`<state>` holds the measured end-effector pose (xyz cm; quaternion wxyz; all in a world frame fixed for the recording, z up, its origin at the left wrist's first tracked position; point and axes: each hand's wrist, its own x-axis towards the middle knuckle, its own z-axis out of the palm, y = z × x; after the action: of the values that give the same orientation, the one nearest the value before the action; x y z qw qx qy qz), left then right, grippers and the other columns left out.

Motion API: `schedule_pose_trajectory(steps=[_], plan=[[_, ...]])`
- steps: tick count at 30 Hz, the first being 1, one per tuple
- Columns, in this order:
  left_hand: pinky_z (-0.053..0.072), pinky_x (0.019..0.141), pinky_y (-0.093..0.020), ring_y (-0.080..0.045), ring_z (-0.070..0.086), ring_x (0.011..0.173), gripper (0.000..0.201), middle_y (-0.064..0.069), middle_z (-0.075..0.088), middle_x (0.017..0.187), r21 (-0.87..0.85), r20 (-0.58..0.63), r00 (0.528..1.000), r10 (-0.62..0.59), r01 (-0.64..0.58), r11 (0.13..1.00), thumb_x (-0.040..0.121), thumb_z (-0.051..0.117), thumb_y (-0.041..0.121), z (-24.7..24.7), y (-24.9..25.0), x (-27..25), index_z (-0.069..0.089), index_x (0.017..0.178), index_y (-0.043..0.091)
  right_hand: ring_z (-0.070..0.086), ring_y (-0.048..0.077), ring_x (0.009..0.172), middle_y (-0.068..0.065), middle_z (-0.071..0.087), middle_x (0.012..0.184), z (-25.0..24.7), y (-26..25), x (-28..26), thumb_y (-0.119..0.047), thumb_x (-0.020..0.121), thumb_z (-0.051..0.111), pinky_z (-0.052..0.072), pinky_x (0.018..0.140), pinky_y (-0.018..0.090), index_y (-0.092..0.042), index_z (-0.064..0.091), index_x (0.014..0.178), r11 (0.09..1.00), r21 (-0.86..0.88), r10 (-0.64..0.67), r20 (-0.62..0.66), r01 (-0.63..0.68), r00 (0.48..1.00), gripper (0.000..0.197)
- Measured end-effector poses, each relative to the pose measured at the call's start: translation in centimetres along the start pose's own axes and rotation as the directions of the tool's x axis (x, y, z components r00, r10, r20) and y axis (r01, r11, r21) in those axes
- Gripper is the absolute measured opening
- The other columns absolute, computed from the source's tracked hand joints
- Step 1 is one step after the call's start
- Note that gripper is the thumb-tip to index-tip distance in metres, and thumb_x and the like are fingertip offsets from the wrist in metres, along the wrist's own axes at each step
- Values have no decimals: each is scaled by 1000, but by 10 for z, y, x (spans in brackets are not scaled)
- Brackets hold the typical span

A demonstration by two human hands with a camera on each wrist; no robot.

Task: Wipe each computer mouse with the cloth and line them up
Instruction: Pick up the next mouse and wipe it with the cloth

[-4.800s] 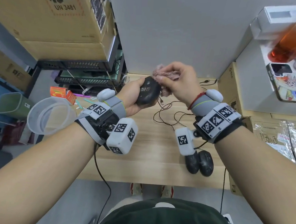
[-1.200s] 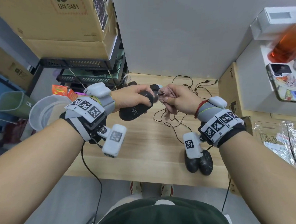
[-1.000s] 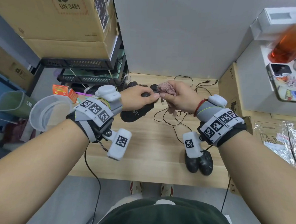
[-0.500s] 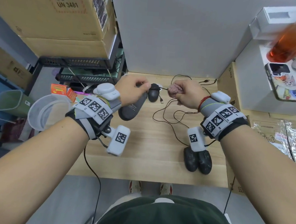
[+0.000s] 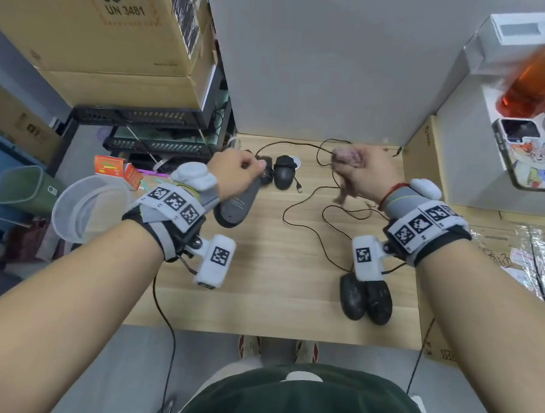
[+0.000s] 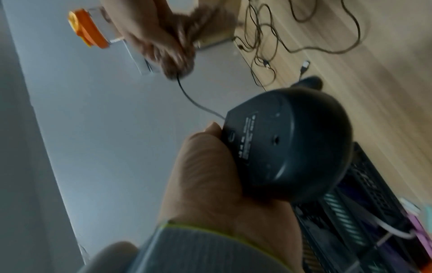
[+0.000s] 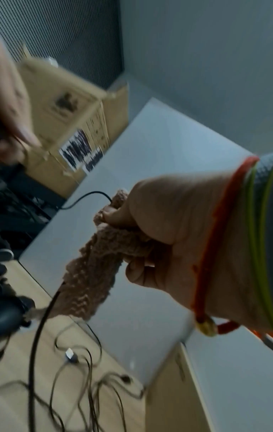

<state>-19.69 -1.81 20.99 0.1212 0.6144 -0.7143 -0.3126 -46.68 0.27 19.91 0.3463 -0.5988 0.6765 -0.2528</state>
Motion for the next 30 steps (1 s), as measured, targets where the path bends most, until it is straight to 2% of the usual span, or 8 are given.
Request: schedule_pose_trajectory(steps=[5, 10, 15, 18, 20, 23, 25, 30], plan=[[45, 68, -30, -18, 57, 62, 65, -5, 60, 61, -80, 14, 1000, 11, -9, 997, 101, 39, 61, 15, 39, -6, 70, 77, 8, 69, 19, 56, 0, 67, 55, 34, -32, -3, -28, 86, 69, 50, 62, 35, -13, 63, 84, 986, 20, -169, 119, 168, 978, 15], [35, 71, -35, -29, 52, 79, 55, -8, 52, 70, -82, -10, 997, -71, 70, 994, 107, 36, 45, 16, 41, -1, 49, 67, 10, 66, 5, 59, 2, 69, 56, 39, -46, -16, -24, 92, 65, 48, 68, 23, -18, 62, 87, 961, -113, -234, 162, 253, 959, 8], [36, 69, -34, -27, 51, 73, 58, -12, 57, 75, -209, 15, 996, -83, 85, 974, 108, 37, 39, 18, 37, -5, 68, 95, -9, 66, 24, 79, -8, 58, 56, 42, -42, -15, -28, 89, 67, 50, 75, 34, -22, 60, 85, 932, -243, -232, 168, 268, 958, 10], [39, 61, -27, -20, 51, 61, 52, 4, 62, 60, -271, 5, 997, -82, 80, 959, 108, 36, 36, 13, 34, -7, 79, 96, 10, 64, 24, 75, -10, 57, 56, 42, -29, -11, -29, 87, 68, 52, 74, 35, -27, 56, 77, 940, -249, -195, 164, 232, 967, 16], [42, 60, -27, -19, 53, 54, 52, 3, 61, 50, -311, -16, 996, -84, 75, 947, 109, 33, 38, 5, 32, -10, 81, 98, 21, 60, 23, 65, -8, 58, 57, 40, -15, -7, -27, 86, 67, 53, 69, 35, -23, 58, 77, 949, -254, -150, 147, 184, 978, 14], [58, 81, -44, -37, 69, 72, 55, -22, 72, 77, -414, -29, 994, -107, 85, 906, 102, 33, 52, -9, 20, -6, 82, 89, 30, 57, 24, 62, -1, 60, 62, 35, 8, -6, -23, 87, 66, 47, 62, 33, -18, 58, 75, 958, -274, -60, 108, 88, 992, 16], [56, 88, -56, -45, 71, 82, 56, -19, 76, 91, -456, -44, 991, -129, 95, 885, 95, 34, 59, -19, 13, -5, 82, 84, 34, 57, 28, 69, 5, 61, 68, 30, 24, -7, -24, 87, 67, 44, 64, 33, -13, 55, 73, 953, -301, -1, 59, 18, 998, 21], [58, 87, -49, -42, 70, 85, 58, -18, 76, 93, -464, -138, 972, -193, 109, 879, 102, 33, 54, -40, 2, -3, 82, 85, 28, 68, 31, 83, 9, 69, 79, 14, 62, -6, -17, 81, 73, 54, 77, 36, -17, 51, 71, 903, -386, 215, 30, -188, 976, 24]])
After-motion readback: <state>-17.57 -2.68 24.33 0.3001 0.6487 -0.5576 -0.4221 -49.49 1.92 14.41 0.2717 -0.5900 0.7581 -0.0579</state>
